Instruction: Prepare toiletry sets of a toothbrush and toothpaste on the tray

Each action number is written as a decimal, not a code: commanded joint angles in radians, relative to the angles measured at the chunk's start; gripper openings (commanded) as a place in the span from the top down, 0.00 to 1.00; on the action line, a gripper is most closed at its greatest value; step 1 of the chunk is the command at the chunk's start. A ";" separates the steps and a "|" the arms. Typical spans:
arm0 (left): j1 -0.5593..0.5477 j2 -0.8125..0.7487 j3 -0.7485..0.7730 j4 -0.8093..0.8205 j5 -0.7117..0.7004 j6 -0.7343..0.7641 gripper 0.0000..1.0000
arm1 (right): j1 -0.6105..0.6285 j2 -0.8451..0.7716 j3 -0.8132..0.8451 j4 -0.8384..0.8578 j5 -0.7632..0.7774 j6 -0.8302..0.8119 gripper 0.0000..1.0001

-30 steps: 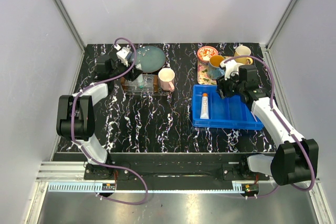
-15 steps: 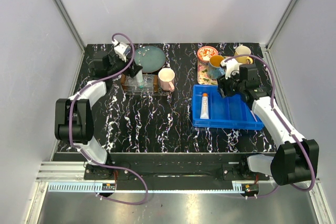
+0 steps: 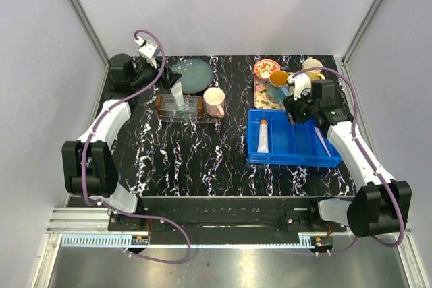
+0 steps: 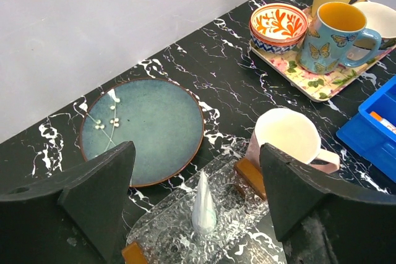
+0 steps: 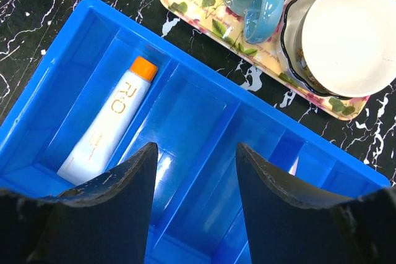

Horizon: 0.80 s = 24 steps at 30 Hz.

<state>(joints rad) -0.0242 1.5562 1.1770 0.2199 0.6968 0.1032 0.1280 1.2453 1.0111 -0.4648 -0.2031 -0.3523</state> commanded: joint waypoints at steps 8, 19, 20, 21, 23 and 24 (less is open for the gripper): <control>0.006 -0.140 0.079 -0.209 -0.006 -0.020 0.12 | -0.002 0.121 0.124 -0.061 -0.157 0.035 0.47; 0.006 -0.208 0.076 -0.385 -0.071 -0.013 0.12 | 0.182 0.232 0.176 -0.092 -0.036 0.093 0.45; 0.006 -0.212 0.073 -0.389 -0.077 -0.011 0.12 | 0.199 0.252 0.178 -0.092 -0.027 0.107 0.45; 0.006 -0.215 0.072 -0.390 -0.085 -0.013 0.12 | 0.211 0.264 0.179 -0.094 -0.010 0.113 0.45; 0.006 -0.220 0.066 -0.399 -0.095 -0.016 0.12 | 0.231 0.296 0.185 -0.092 0.002 0.137 0.45; 0.006 -0.229 0.062 -0.401 -0.102 -0.014 0.12 | 0.234 0.307 0.187 -0.089 0.019 0.144 0.45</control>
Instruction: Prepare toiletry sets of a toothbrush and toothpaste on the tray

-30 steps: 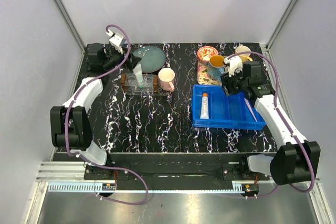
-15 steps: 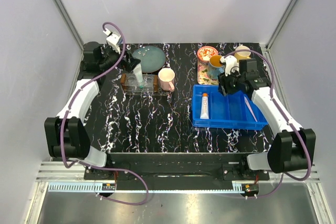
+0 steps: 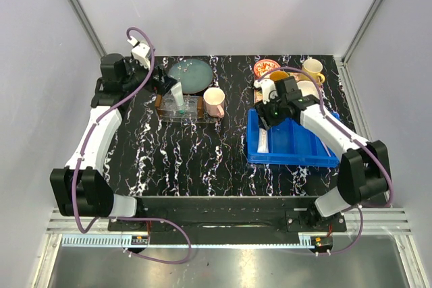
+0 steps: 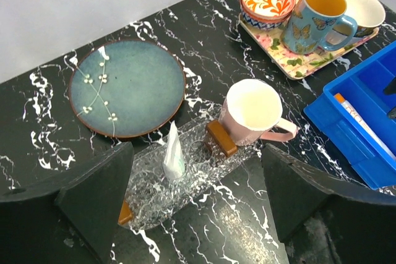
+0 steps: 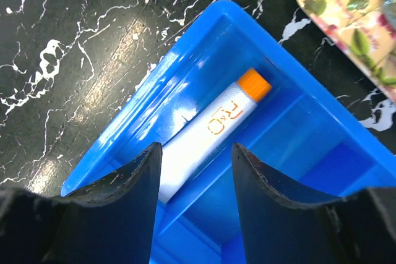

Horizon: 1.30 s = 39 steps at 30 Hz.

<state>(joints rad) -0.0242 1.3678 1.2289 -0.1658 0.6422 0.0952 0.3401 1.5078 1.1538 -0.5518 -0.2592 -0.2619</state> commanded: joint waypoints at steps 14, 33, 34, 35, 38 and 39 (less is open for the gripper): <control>0.006 -0.056 -0.022 -0.023 -0.045 -0.003 0.12 | 0.069 0.206 0.092 -0.013 0.187 0.142 0.44; 0.006 -0.050 -0.034 -0.018 -0.021 -0.043 0.12 | 0.145 0.272 0.063 0.013 0.413 0.236 0.45; 0.006 -0.050 -0.034 -0.020 -0.019 -0.045 0.11 | 0.143 0.276 0.060 0.022 0.416 0.254 0.45; 0.006 -0.052 -0.034 -0.017 -0.019 -0.045 0.11 | 0.145 0.281 0.057 0.027 0.431 0.257 0.46; 0.006 -0.053 -0.039 -0.014 -0.021 -0.046 0.12 | 0.155 0.292 0.047 0.041 0.451 0.293 0.46; 0.006 -0.052 -0.040 -0.012 -0.019 -0.048 0.11 | 0.163 0.295 0.047 0.046 0.456 0.296 0.46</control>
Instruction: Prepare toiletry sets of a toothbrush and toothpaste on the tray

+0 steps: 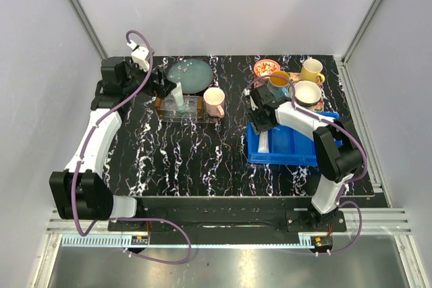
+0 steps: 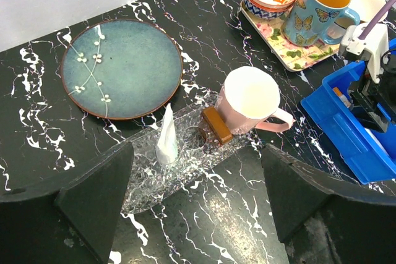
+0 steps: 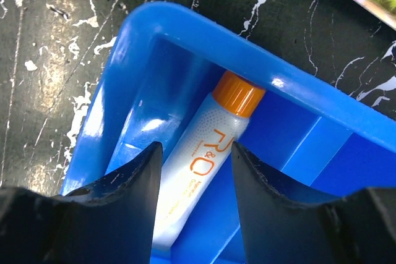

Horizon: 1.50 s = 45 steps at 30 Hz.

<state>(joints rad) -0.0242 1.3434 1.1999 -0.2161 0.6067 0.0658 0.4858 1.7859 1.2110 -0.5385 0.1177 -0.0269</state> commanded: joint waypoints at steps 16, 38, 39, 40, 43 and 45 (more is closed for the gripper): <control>0.006 -0.030 -0.033 0.060 0.019 -0.017 0.11 | 0.059 0.128 0.018 0.032 0.114 0.071 0.48; 0.006 -0.009 -0.028 0.080 0.039 -0.023 0.11 | 0.059 0.010 0.004 0.009 0.102 0.076 0.80; 0.006 -0.004 -0.026 0.081 0.044 -0.020 0.11 | 0.057 -0.005 0.001 0.011 0.100 0.077 0.81; 0.004 -0.001 -0.023 0.081 0.054 -0.015 0.11 | 0.059 -0.011 -0.004 0.014 0.100 0.079 0.82; 0.003 0.016 -0.010 0.081 0.068 -0.008 0.11 | 0.059 -0.031 -0.005 0.014 0.103 0.082 0.85; 0.001 0.023 0.000 0.080 0.073 -0.004 0.11 | 0.057 -0.042 -0.002 0.014 0.106 0.082 0.88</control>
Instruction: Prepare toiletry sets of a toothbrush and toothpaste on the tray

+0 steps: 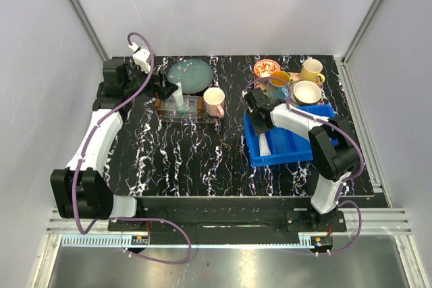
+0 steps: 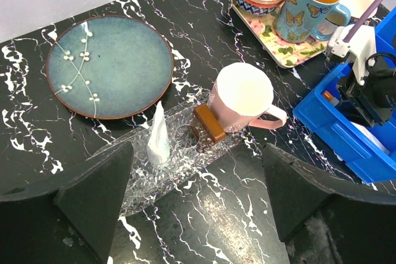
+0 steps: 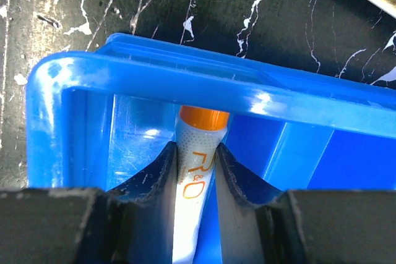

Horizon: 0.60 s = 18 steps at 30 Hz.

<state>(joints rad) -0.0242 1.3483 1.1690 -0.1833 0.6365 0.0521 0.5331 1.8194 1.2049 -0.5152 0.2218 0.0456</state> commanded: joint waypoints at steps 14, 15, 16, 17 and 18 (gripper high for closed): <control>-0.023 0.045 0.083 0.028 0.094 0.040 0.11 | 0.010 -0.160 0.076 -0.066 -0.019 -0.024 0.97; -0.025 0.051 0.087 0.025 0.106 0.037 0.11 | 0.008 -0.169 0.084 -0.074 -0.021 -0.035 0.97; -0.026 0.052 0.098 0.025 0.138 0.029 0.11 | 0.010 -0.180 0.097 -0.078 -0.021 -0.041 0.97; -0.028 0.057 0.103 0.025 0.150 0.025 0.11 | 0.010 -0.201 0.107 -0.083 -0.021 -0.071 0.98; -0.028 0.060 0.109 0.025 0.166 0.022 0.11 | 0.010 -0.209 0.119 -0.092 -0.022 -0.081 0.98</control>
<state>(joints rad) -0.0463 1.3960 1.2114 -0.1932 0.7078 0.0757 0.5350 1.7199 1.2346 -0.5800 0.2108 0.0334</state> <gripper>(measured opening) 0.890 0.306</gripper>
